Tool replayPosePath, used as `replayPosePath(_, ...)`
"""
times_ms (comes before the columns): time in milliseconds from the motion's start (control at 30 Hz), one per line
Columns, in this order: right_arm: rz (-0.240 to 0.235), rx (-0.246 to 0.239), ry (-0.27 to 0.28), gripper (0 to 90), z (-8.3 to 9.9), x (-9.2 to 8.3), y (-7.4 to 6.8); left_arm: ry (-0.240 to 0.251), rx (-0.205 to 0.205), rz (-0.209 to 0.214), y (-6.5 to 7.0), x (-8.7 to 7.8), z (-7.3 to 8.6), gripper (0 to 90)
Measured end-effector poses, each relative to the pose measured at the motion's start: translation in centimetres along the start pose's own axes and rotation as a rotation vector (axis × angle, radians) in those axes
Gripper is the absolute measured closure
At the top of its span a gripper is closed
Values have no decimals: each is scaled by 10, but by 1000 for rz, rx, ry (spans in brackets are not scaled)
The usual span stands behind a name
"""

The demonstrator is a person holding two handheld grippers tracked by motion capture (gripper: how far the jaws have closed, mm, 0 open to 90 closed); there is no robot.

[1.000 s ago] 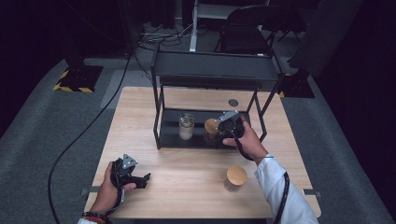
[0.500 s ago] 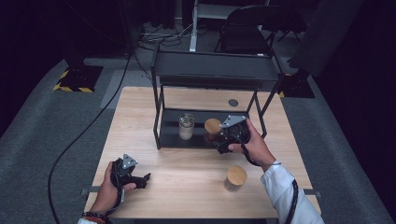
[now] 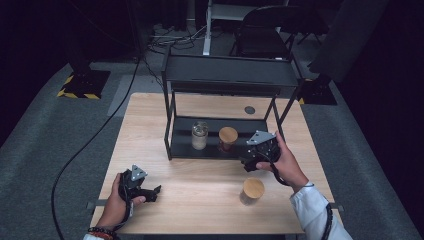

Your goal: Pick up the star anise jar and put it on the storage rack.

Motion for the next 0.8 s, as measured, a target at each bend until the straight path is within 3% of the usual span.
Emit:
replayPosePath(300, 37, 23, 0, 31, 22, -13, 5, 1, 0, 0, 0, 0, 0, 1)
replayPosePath(800, 43, 56, -14, 31, 55, -22, -2, 1, 0, 1, 0, 0, 0, 1)
Point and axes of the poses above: each handheld gripper's, and its own axes: x roughly forward along the jaws, z roughly out of its underside, y roughly to its right, the point moved 9 cm from there along x, roughly forward along the jaws, and after that the axes turned 12 degrees about -x, right-handed, at the moved point
